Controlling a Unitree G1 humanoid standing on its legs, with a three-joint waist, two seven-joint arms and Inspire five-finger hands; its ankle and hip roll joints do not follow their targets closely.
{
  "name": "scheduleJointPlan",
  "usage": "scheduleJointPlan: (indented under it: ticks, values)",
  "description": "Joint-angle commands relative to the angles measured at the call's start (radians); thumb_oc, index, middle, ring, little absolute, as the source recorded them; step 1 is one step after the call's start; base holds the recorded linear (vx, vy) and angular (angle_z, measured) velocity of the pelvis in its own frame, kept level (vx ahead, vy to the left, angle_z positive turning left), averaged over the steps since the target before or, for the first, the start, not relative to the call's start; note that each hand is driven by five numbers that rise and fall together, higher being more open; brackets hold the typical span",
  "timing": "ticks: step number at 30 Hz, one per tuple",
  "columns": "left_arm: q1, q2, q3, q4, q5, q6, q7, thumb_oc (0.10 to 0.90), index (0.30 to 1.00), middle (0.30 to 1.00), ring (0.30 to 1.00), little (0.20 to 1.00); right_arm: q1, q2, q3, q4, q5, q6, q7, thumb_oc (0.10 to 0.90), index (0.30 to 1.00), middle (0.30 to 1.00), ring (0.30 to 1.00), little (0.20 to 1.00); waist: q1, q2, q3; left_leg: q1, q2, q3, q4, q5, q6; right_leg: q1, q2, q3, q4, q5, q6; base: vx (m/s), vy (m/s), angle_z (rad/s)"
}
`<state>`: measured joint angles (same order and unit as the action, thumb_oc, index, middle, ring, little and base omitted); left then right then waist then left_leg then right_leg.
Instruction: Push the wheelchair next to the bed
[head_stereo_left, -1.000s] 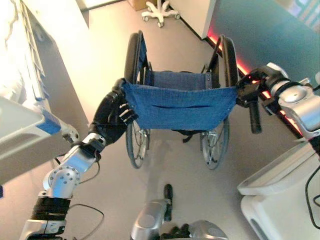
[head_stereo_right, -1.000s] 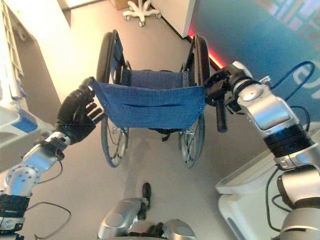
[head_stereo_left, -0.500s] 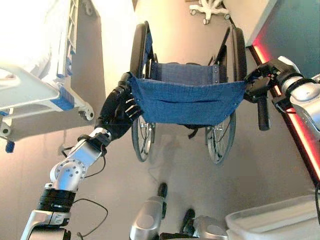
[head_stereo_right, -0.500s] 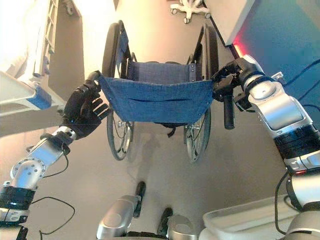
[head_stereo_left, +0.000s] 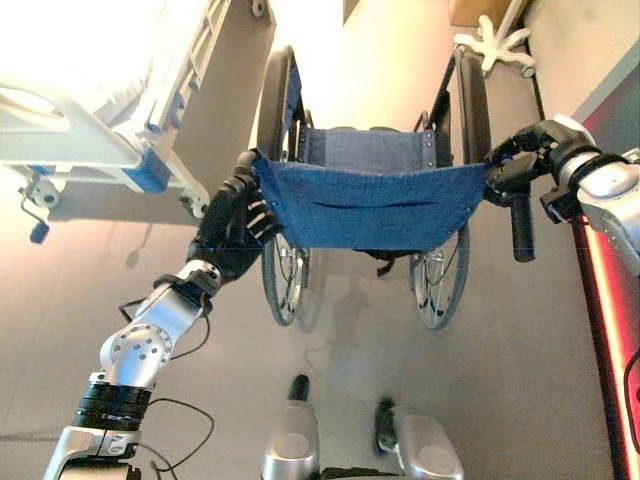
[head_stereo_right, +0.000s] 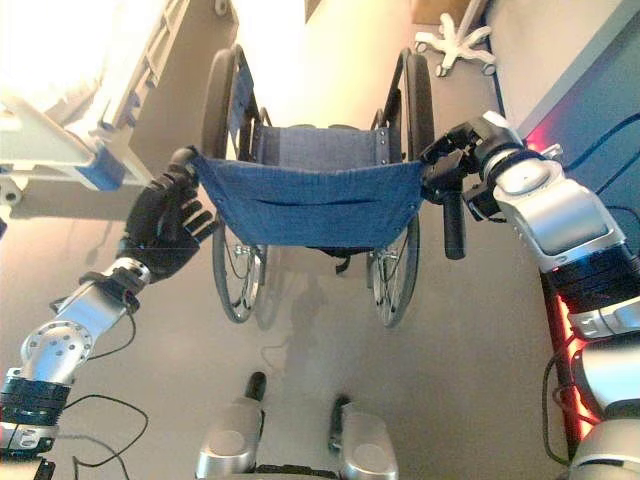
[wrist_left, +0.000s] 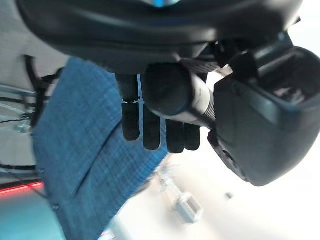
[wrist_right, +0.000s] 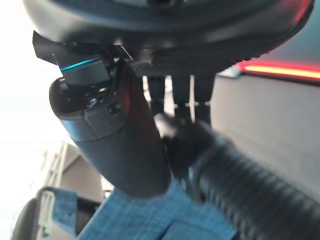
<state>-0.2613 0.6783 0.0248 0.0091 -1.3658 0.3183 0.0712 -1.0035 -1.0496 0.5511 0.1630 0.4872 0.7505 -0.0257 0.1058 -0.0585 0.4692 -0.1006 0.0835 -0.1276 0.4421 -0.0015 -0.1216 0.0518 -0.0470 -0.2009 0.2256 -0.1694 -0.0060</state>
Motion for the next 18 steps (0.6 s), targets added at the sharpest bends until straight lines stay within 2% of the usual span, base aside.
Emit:
scheduleJointPlan:
  ticks: [1, 2, 4, 6, 7, 11, 12, 15, 18]
  values:
    - [-0.102, 0.046, 0.084, -0.222, -0.086, -0.267, -0.148, 0.400, 0.300, 0.300, 0.300, 0.300, -0.057, 0.170, 0.036, -0.085, 0.056, -0.187, -0.004, 0.400, 0.300, 0.300, 0.300, 0.300, 0.077, -0.059, -0.323, -0.019, -0.090, 0.079, 0.331, -0.004, 0.058, -0.013, 0.003, 0.017, -0.138, 0.135, 0.037, 0.14, -0.168, -0.11]
    - [-0.100, 0.042, 0.087, -0.221, -0.084, -0.268, -0.149, 0.400, 0.300, 0.300, 0.300, 0.300, -0.049, 0.169, 0.032, -0.089, 0.054, -0.190, -0.004, 0.400, 0.300, 0.300, 0.300, 0.300, 0.077, -0.057, -0.321, -0.033, -0.093, 0.082, 0.340, -0.010, 0.062, -0.010, 0.006, 0.011, -0.134, 0.132, 0.034, 0.14, -0.131, -0.12]
    - [-0.108, 0.039, 0.095, -0.199, -0.087, -0.267, -0.164, 0.400, 0.300, 0.300, 0.300, 0.300, -0.041, 0.178, 0.021, -0.098, 0.031, -0.179, -0.002, 0.400, 0.300, 0.300, 0.300, 0.300, 0.077, -0.047, -0.316, -0.041, -0.095, 0.104, 0.279, -0.034, 0.072, 0.003, 0.014, -0.004, -0.128, 0.122, 0.032, 0.15, -0.070, -0.02]
    - [-0.124, 0.035, 0.093, -0.178, -0.096, -0.270, -0.171, 0.400, 0.300, 0.300, 0.300, 0.300, -0.044, 0.209, 0.022, -0.092, -0.007, -0.163, 0.000, 0.400, 0.300, 0.300, 0.300, 0.300, 0.077, -0.024, -0.323, 0.003, -0.080, 0.140, 0.037, -0.038, 0.071, 0.030, 0.034, -0.026, -0.131, 0.094, 0.036, 0.22, -0.001, 0.17]
    - [-0.129, 0.027, 0.086, -0.175, -0.093, -0.268, -0.174, 0.400, 0.300, 0.300, 0.300, 0.300, -0.043, 0.222, 0.023, -0.082, -0.019, -0.160, -0.008, 0.400, 0.300, 0.300, 0.300, 0.300, 0.073, -0.013, -0.330, 0.030, -0.058, 0.176, -0.087, -0.012, 0.059, 0.050, 0.041, -0.050, -0.141, 0.081, 0.036, 0.19, 0.032, 0.18]
    - [-0.128, 0.009, 0.069, -0.175, -0.079, -0.264, -0.177, 0.400, 0.300, 0.300, 0.300, 0.300, -0.040, 0.229, 0.021, -0.065, -0.024, -0.153, -0.016, 0.400, 0.300, 0.300, 0.300, 0.300, 0.081, 0.004, -0.340, 0.023, -0.061, 0.171, -0.258, 0.057, 0.030, 0.088, 0.045, -0.076, -0.172, 0.071, 0.042, 0.17, 0.051, 0.40]
    - [-0.120, 0.002, 0.066, -0.177, -0.072, -0.269, -0.180, 0.400, 0.300, 0.300, 0.300, 0.300, -0.041, 0.227, 0.027, -0.061, -0.017, -0.151, -0.016, 0.400, 0.300, 0.300, 0.300, 0.300, 0.090, 0.012, -0.345, 0.006, -0.056, 0.160, -0.326, 0.108, 0.015, 0.113, 0.050, -0.083, -0.195, 0.066, 0.042, 0.23, 0.079, 0.25]
    - [-0.099, -0.005, 0.085, -0.181, -0.065, -0.266, -0.188, 0.400, 0.300, 0.300, 0.300, 0.300, -0.043, 0.225, 0.031, -0.055, -0.015, -0.152, 0.002, 0.400, 0.300, 0.300, 0.300, 0.300, 0.106, 0.020, -0.353, -0.016, -0.052, 0.131, -0.394, 0.169, 0.001, 0.142, 0.053, -0.079, -0.222, 0.061, 0.039, 0.23, 0.091, 0.00]
    - [-0.083, -0.009, 0.108, -0.189, -0.060, -0.252, -0.187, 0.400, 0.300, 0.300, 0.300, 0.300, -0.036, 0.218, 0.028, -0.060, -0.009, -0.148, 0.009, 0.400, 0.300, 0.300, 0.300, 0.300, 0.113, 0.023, -0.362, -0.030, -0.047, 0.124, -0.389, 0.183, -0.002, 0.156, 0.050, -0.078, -0.218, 0.047, 0.037, 0.25, 0.125, -0.19]
